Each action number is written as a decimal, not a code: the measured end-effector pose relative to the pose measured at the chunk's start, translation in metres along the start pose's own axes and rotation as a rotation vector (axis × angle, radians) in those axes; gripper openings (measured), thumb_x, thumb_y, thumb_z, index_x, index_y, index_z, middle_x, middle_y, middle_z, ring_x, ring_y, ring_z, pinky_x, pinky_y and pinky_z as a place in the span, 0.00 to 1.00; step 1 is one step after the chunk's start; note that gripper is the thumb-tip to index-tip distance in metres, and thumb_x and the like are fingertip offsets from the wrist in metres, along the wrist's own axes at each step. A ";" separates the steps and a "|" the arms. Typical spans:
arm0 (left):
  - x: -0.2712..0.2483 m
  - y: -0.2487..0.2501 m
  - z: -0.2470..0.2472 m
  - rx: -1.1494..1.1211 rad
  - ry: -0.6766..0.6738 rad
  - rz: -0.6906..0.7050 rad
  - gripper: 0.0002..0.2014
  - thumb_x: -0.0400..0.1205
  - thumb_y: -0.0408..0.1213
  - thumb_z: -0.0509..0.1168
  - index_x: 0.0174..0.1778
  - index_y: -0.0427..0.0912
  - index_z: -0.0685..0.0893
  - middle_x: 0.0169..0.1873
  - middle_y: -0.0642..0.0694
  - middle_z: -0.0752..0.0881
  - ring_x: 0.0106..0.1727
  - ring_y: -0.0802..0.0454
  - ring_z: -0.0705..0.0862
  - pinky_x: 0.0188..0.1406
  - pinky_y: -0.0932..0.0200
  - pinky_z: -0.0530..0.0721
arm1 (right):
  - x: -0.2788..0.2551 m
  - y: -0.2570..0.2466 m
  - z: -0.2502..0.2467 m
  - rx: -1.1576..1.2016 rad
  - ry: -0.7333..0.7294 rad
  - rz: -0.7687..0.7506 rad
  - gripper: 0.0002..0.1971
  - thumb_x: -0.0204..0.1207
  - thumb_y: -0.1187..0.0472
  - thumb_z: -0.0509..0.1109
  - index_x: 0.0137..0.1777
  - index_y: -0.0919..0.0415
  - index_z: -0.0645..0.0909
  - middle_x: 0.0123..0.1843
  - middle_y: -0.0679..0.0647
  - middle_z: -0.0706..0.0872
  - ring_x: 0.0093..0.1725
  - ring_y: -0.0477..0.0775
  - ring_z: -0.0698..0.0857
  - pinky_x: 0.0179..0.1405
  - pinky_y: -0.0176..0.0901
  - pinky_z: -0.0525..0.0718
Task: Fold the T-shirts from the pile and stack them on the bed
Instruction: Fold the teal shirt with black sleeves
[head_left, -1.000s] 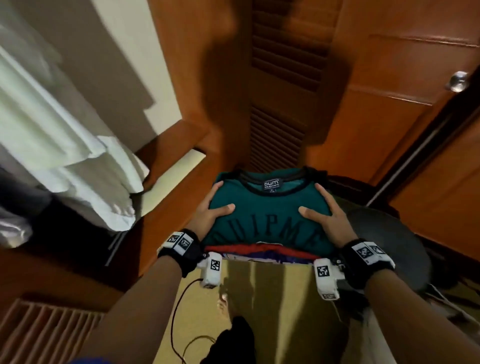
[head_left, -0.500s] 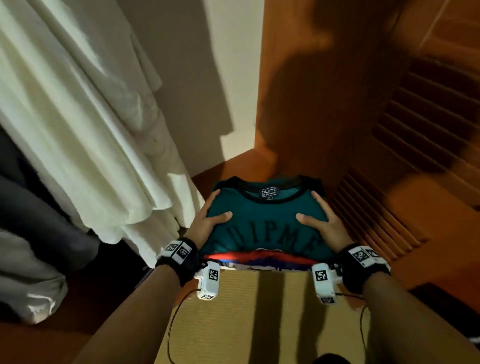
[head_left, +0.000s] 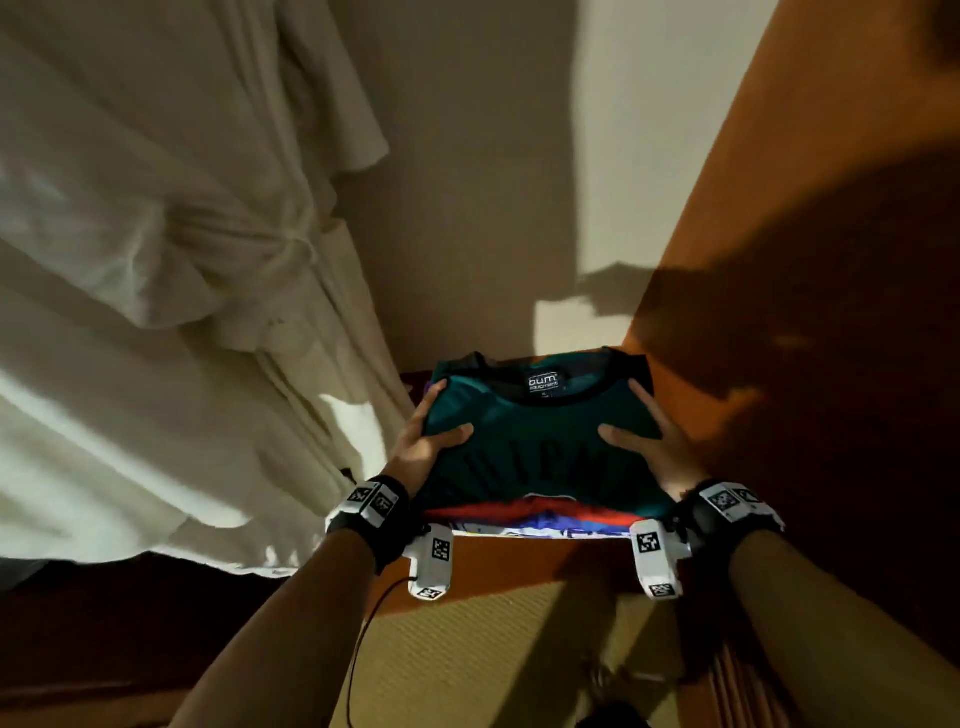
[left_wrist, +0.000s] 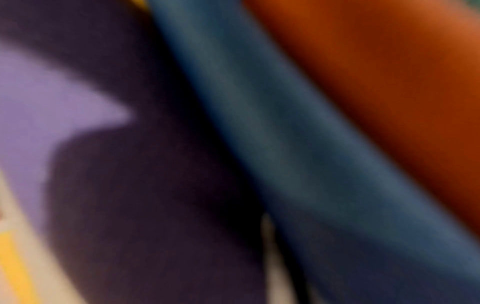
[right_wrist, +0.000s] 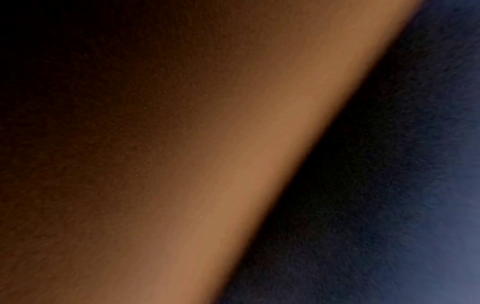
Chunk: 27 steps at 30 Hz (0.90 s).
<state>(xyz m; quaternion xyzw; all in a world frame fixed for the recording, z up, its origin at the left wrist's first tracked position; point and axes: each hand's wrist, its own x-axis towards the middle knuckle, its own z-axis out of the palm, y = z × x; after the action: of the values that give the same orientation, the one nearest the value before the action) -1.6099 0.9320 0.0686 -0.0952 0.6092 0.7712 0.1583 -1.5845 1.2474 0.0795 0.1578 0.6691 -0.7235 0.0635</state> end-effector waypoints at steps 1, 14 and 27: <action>0.017 -0.006 0.010 0.000 0.032 0.000 0.36 0.80 0.20 0.70 0.82 0.50 0.72 0.65 0.46 0.88 0.61 0.50 0.90 0.58 0.56 0.89 | 0.025 0.002 -0.012 -0.018 -0.033 0.010 0.57 0.49 0.50 0.93 0.82 0.45 0.72 0.72 0.50 0.85 0.68 0.51 0.86 0.59 0.44 0.87; 0.233 -0.153 0.058 -0.014 0.207 -0.011 0.37 0.81 0.19 0.69 0.84 0.49 0.70 0.61 0.57 0.87 0.51 0.62 0.92 0.45 0.65 0.88 | 0.295 0.134 -0.091 -0.071 -0.187 0.071 0.55 0.49 0.54 0.91 0.82 0.45 0.74 0.71 0.50 0.86 0.65 0.53 0.88 0.66 0.52 0.85; 0.403 -0.268 0.027 0.005 0.224 0.076 0.38 0.79 0.21 0.72 0.84 0.47 0.71 0.58 0.43 0.89 0.48 0.53 0.91 0.41 0.64 0.90 | 0.461 0.239 -0.105 -0.370 -0.132 -0.037 0.43 0.68 0.55 0.86 0.83 0.43 0.72 0.66 0.47 0.87 0.55 0.45 0.87 0.48 0.34 0.81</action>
<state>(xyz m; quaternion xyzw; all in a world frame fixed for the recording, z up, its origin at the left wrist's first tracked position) -1.8875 1.0652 -0.3055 -0.1571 0.6282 0.7596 0.0603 -1.9312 1.3835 -0.2971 0.0831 0.7878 -0.5980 0.1219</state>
